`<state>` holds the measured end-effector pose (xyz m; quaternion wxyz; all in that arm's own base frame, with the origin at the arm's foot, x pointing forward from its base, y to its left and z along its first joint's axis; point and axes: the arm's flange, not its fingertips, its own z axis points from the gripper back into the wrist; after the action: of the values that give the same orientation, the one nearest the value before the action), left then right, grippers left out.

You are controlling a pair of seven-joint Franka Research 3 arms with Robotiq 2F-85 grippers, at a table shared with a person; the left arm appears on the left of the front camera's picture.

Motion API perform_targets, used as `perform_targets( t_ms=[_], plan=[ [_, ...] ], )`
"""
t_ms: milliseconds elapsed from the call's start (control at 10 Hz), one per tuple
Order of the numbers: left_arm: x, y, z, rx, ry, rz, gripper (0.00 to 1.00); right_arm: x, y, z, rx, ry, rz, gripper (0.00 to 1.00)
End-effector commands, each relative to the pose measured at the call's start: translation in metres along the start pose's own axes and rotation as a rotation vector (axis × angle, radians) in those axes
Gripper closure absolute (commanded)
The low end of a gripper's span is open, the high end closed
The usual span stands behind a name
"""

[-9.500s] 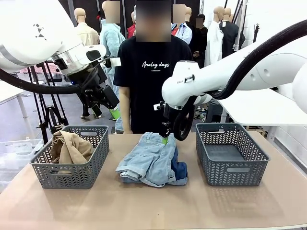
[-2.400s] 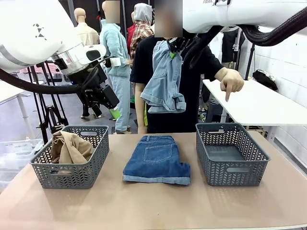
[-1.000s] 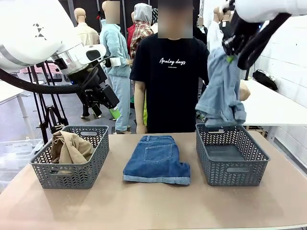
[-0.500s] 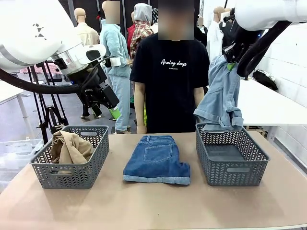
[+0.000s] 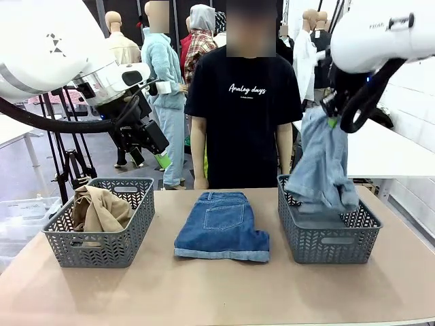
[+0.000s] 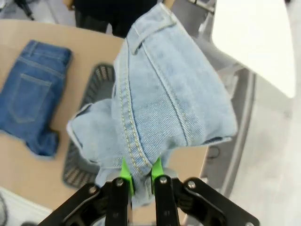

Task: Sort the tops and bottoms.
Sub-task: Sort the clothes according to human instructions.

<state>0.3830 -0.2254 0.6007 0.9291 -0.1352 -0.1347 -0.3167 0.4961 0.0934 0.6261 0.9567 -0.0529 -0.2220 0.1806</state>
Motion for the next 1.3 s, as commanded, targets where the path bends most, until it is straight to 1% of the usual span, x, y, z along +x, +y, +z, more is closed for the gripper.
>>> perform_targets(
  t_ms=[0, 200, 400, 500, 700, 900, 1200],
  plan=[
    [-0.001, 0.0, 0.002, -0.001, 0.005, -0.009, 0.0, -0.018, -0.002, -0.013, 0.021, 0.033, 0.042, 1.0],
    [-0.001, 0.0, 0.002, -0.001, 0.005, -0.009, 0.0, -0.028, 0.003, -0.049, 0.081, 0.107, 0.058, 1.0],
    [-0.001, 0.0, 0.002, -0.001, 0.005, -0.009, 0.0, -0.031, 0.017, -0.09, 0.154, 0.173, 0.075, 1.0],
    [-0.001, 0.0, 0.002, -0.001, 0.005, -0.009, 0.0, -0.034, 0.023, -0.112, 0.159, 0.228, 0.083, 1.0],
    [-0.001, 0.0, 0.002, -0.001, 0.005, -0.009, 0.0, -0.042, 0.036, -0.133, 0.17, 0.312, 0.097, 1.0],
    [-0.001, 0.0, 0.002, -0.001, 0.005, -0.009, 0.0, -0.039, 0.037, -0.14, 0.184, 0.319, 0.087, 1.0],
    [-0.001, 0.0, 0.002, -0.001, 0.005, -0.009, 0.0, -0.039, 0.046, -0.168, 0.235, 0.355, 0.065, 1.0]
  ],
)
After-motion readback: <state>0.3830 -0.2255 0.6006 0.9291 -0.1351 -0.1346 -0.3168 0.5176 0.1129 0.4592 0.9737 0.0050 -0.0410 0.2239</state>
